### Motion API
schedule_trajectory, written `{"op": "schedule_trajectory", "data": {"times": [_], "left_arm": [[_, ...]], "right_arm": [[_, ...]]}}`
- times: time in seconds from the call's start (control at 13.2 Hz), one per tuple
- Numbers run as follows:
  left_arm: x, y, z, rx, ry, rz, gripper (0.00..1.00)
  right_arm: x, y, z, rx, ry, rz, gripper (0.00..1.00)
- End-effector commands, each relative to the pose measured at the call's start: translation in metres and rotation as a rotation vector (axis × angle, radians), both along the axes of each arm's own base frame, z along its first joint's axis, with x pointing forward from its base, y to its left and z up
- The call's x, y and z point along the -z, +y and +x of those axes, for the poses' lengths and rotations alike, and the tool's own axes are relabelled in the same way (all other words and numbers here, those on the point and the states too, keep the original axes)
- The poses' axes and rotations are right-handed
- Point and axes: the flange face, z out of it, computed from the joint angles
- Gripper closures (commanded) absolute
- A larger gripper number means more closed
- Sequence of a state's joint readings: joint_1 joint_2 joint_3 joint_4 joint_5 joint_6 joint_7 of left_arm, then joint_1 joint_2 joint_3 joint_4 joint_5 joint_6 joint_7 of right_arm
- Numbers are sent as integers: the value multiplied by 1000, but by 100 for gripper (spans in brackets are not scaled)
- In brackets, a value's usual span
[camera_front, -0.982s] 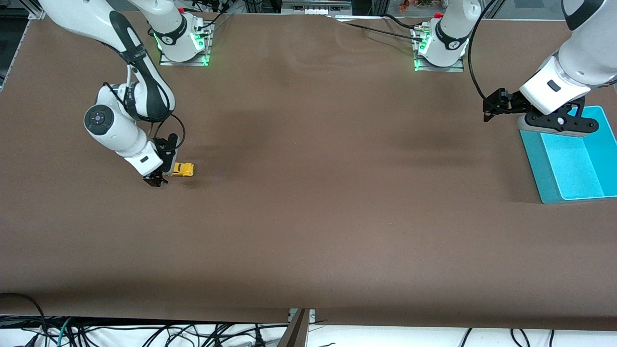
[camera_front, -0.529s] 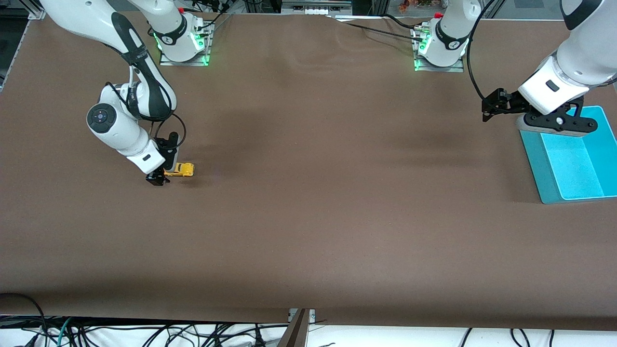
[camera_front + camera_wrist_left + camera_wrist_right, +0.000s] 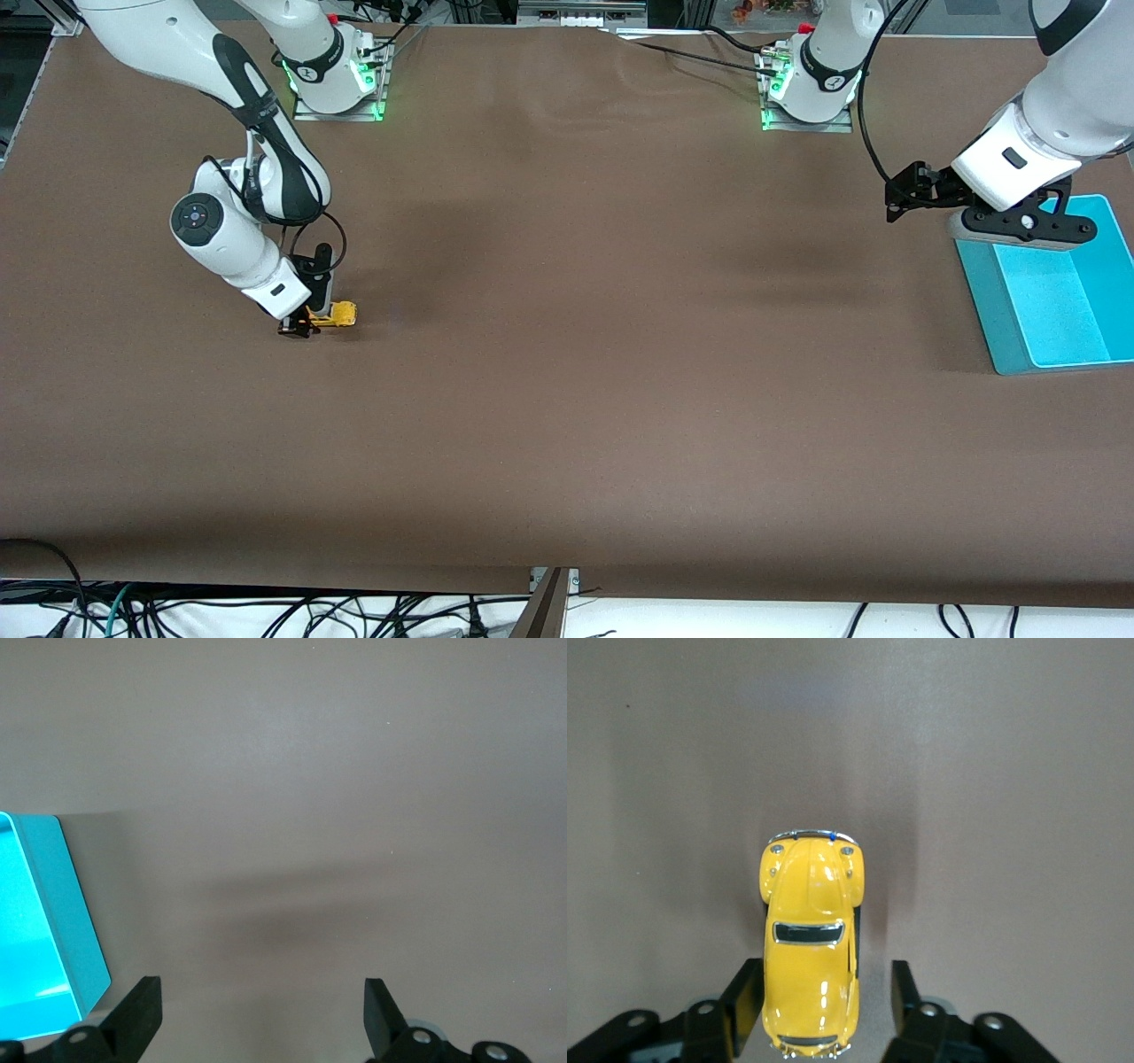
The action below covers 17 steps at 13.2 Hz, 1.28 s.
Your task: Wind and store yellow beetle car
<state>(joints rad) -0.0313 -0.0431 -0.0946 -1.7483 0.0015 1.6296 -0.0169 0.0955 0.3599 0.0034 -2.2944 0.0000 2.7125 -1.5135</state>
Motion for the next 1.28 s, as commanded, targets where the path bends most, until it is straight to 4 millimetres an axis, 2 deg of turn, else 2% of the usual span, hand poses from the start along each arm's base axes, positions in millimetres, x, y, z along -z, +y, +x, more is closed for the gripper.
{"op": "schedule_trajectory", "data": {"times": [0.0,0.08,0.3,0.45,0.6,0.91,1.13,1.21], "left_arm": [[-5,-2,3,-9,8,5,0],[-5,-1,3,-10,7,5,0],[-5,-1,3,-10,8,7,0],[-5,-1,3,-10,8,5,0],[-5,-1,3,-10,10,6,0],[-5,-1,3,-10,10,6,0],[-3,-2,3,-11,14,-2,0],[-3,-2,3,-11,15,-3,0]], "right_arm": [[-1,6,-3,-32,-17,3,60],[-1,7,-4,-32,-15,4,69],[2,3,-5,-25,-1,3,70],[10,-11,-7,-31,13,-1,70],[21,-49,-8,-31,30,-4,70],[28,-140,-11,-49,30,-9,70],[39,-178,-11,-52,32,-8,68],[38,-179,-9,-49,27,-8,68]]}}
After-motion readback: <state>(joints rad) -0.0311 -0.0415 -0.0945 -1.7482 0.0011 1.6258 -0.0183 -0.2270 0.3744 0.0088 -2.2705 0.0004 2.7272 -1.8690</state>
